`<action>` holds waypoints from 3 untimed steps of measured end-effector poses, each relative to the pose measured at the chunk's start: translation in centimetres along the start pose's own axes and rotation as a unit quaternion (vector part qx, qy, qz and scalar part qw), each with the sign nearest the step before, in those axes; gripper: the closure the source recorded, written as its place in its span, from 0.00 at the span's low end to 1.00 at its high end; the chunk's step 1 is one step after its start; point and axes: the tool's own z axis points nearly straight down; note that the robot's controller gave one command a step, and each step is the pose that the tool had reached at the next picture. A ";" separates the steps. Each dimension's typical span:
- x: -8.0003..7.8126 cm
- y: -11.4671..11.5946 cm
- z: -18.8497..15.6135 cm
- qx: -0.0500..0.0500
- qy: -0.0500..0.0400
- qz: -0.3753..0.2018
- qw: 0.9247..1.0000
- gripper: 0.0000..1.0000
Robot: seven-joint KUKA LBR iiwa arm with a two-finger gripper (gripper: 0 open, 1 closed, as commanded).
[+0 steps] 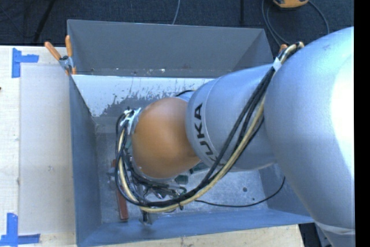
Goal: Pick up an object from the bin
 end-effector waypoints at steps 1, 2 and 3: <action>-0.1 -0.7 3.4 -0.001 0.001 -0.201 0.980 1.00; -0.1 -0.7 3.4 -0.001 0.001 -0.200 0.980 1.00; -3.0 -0.3 -11.9 0.000 -0.002 -0.240 0.971 1.00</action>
Offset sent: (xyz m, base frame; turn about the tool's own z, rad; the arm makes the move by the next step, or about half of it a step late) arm 0.0000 0.0000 0.0000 0.0000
